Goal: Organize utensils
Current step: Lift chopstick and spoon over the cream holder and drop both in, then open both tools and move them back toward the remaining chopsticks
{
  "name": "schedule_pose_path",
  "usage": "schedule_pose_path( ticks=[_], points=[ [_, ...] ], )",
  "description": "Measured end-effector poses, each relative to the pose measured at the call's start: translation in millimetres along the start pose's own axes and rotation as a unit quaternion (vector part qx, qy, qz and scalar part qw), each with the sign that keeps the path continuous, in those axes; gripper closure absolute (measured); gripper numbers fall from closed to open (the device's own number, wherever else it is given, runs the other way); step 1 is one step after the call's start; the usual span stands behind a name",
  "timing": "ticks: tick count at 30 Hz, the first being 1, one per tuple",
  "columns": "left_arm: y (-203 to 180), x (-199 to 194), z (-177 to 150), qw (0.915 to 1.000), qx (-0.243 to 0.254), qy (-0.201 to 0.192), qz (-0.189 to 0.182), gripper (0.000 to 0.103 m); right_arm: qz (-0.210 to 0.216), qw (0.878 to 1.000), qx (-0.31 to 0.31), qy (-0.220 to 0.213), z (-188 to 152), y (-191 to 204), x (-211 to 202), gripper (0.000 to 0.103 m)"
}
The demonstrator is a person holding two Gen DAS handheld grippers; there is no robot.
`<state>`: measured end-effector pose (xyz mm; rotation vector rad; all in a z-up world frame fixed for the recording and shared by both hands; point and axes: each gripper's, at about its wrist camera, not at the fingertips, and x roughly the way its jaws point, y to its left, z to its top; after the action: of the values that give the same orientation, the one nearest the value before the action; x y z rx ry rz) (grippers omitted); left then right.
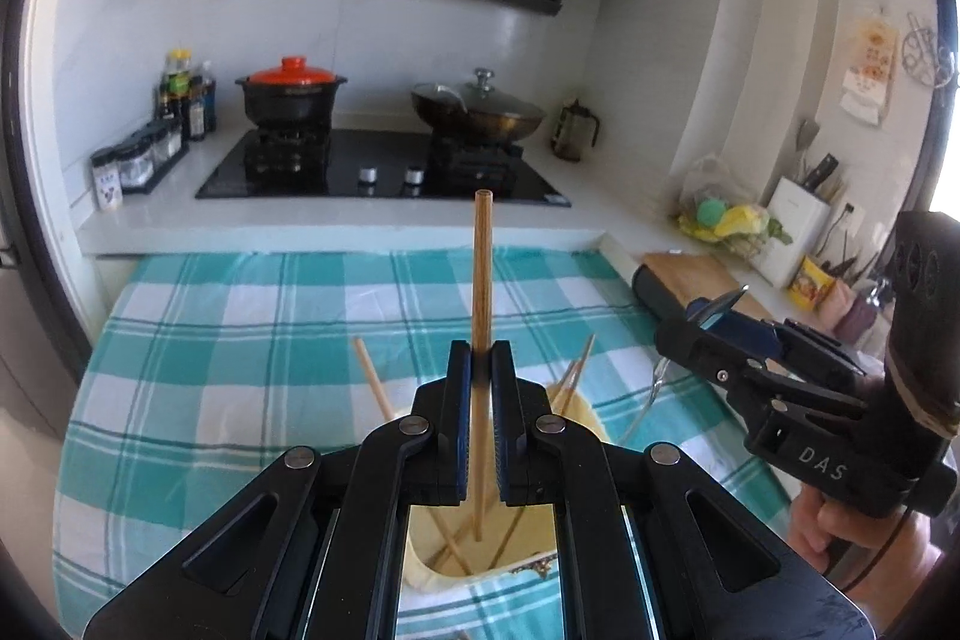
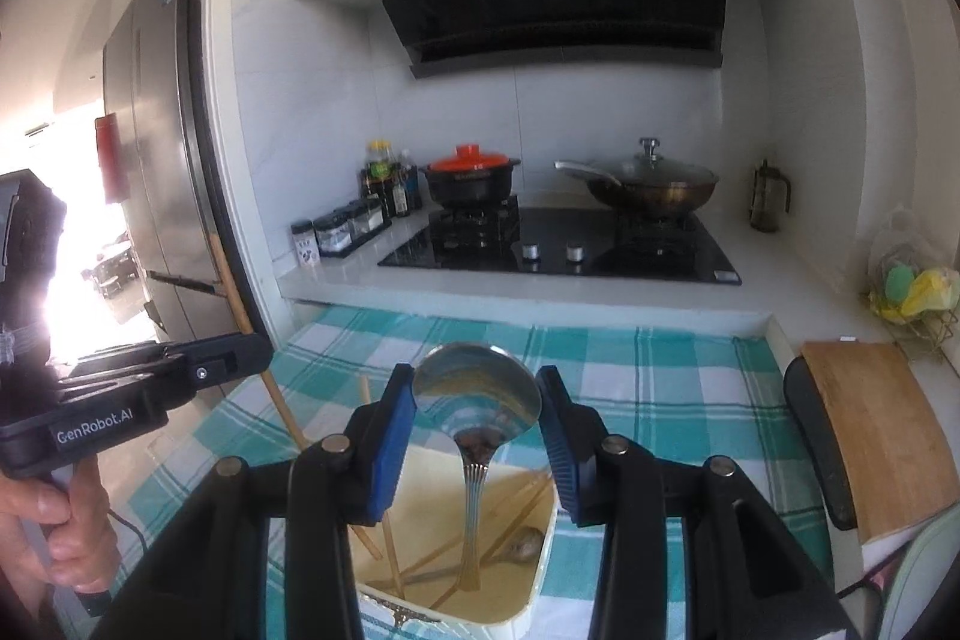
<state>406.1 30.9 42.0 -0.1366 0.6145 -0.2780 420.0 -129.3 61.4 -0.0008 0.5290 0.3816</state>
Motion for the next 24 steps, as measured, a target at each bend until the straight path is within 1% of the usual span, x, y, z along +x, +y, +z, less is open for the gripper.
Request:
schedule_pose_path(
  ticks=[4,6,7,8,9,10,11,12,14,17,18,21,24],
  points=[
    [2,37,-18,0.9989,-0.003,0.047,0.005,0.099,-0.002,0.998,0.007,0.057,-21,-9,34,0.062],
    [1,48,-27,0.9981,0.003,0.06,0.013,0.098,0.0,0.996,0.008,0.084,-28,-11,47,0.062],
    [1,50,-30,0.9978,0.004,0.063,0.019,0.095,-0.001,0.995,0.007,0.097,-31,-12,54,0.061],
    [1,52,-33,0.9975,0.005,0.067,0.022,0.083,-0.002,0.995,0.007,0.103,-33,-13,57,0.061],
    [1,51,-35,0.9973,0.004,0.069,0.025,0.06,-0.004,0.994,0.007,0.106,-34,-13,59,0.056],
    [3,47,-37,0.9973,0.001,0.066,0.031,0.049,-0.004,0.994,0.008,0.105,-34,-14,58,0.046],
    [3,41,-38,0.9975,-0.001,0.059,0.039,0.037,-0.001,0.995,0.011,0.098,-33,-14,54,0.043],
    [3,34,-40,0.9976,0.0,0.053,0.045,0.035,-0.001,0.996,0.012,0.093,-31,-14,50,0.042],
    [4,21,-44,0.9971,0.005,0.054,0.053,0.032,-0.005,0.996,0.01,0.085,-28,-13,38,0.042],
    [2,-6,-56,0.9956,0.018,0.049,0.078,0.022,-0.015,0.997,0.001,0.075,-27,-10,16,0.041],
    [1,-15,-62,0.9947,0.024,0.046,0.089,0.019,-0.016,0.997,-0.002,0.071,-28,-8,7,0.039],
    [-5,-41,-83,0.9911,0.039,0.045,0.12,0.018,-0.02,0.997,-0.015,0.067,-39,0,-21,0.037],
    [-8,-62,-104,0.9887,0.039,0.048,0.137,0.018,-0.021,0.997,-0.027,0.069,-58,8,-48,0.037]
  ],
)
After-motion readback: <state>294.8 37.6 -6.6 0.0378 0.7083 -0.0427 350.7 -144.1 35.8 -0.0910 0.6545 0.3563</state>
